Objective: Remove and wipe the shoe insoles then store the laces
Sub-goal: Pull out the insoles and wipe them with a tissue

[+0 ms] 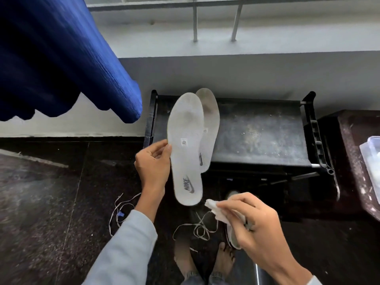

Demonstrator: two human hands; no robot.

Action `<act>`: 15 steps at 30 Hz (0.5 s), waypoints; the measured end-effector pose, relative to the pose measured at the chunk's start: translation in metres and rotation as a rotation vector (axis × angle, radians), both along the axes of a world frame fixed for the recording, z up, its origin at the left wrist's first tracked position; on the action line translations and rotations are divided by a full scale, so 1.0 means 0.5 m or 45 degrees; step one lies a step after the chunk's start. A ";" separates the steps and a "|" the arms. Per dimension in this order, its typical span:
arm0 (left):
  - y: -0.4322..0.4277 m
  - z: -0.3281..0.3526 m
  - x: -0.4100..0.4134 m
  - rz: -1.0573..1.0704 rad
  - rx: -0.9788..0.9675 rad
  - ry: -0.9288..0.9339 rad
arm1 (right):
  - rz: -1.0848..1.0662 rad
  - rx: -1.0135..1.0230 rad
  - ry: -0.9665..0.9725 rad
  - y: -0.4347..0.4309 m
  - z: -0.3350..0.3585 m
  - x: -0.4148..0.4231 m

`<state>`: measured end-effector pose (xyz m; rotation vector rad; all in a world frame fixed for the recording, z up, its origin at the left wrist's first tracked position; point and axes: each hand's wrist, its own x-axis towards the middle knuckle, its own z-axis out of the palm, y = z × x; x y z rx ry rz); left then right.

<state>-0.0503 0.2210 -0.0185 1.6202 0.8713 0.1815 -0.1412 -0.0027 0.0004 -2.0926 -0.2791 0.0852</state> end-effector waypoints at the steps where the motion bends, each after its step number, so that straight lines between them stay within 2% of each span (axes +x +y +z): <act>1: 0.014 -0.003 0.013 -0.006 0.049 0.003 | -0.041 0.018 0.005 0.005 -0.002 0.003; 5: 0.058 -0.021 0.060 0.006 0.131 0.026 | -0.120 0.017 0.044 0.023 -0.021 0.004; 15: 0.090 -0.080 0.128 0.014 0.162 0.129 | -0.132 -0.038 0.094 0.041 -0.050 0.015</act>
